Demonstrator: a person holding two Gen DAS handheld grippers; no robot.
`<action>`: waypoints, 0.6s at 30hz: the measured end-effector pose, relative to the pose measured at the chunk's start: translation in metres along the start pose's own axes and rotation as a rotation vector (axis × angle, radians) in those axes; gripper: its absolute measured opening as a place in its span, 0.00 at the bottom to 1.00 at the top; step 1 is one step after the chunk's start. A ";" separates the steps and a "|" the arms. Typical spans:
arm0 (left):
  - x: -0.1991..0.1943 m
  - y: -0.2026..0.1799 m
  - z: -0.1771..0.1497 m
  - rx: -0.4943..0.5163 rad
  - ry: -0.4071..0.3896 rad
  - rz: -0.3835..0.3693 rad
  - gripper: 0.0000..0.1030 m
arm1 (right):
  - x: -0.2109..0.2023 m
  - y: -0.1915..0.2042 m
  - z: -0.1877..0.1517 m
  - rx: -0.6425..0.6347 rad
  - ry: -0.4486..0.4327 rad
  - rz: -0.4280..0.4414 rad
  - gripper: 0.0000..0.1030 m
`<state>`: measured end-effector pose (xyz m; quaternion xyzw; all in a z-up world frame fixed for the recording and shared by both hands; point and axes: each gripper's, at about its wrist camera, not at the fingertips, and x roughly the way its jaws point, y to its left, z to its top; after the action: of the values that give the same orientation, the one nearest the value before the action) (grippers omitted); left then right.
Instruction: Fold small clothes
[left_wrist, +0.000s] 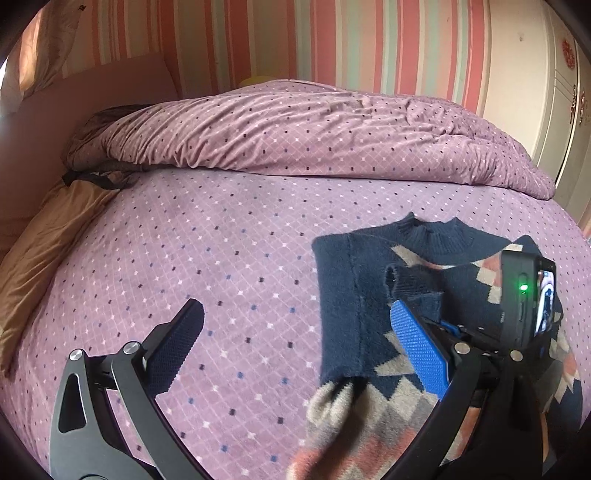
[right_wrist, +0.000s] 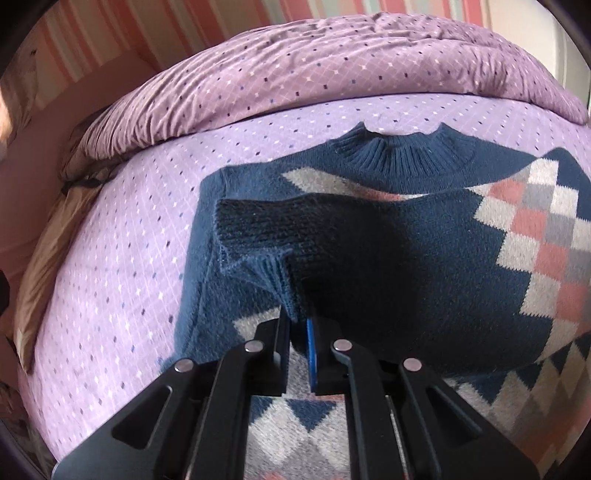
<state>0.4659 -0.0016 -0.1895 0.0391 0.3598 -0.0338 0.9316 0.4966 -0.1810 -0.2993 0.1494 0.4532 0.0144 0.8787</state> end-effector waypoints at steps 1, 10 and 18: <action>0.000 0.002 0.000 -0.001 0.000 0.005 0.97 | 0.001 0.001 0.000 0.004 -0.002 0.000 0.08; 0.003 0.027 -0.005 -0.012 0.017 0.034 0.97 | 0.014 0.009 -0.005 -0.005 0.018 0.081 0.45; -0.002 0.048 -0.006 -0.037 0.011 0.058 0.97 | -0.072 -0.019 -0.011 -0.173 -0.156 0.056 0.59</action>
<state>0.4644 0.0473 -0.1901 0.0325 0.3642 -0.0001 0.9308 0.4434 -0.2079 -0.2533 0.0863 0.3764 0.0662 0.9200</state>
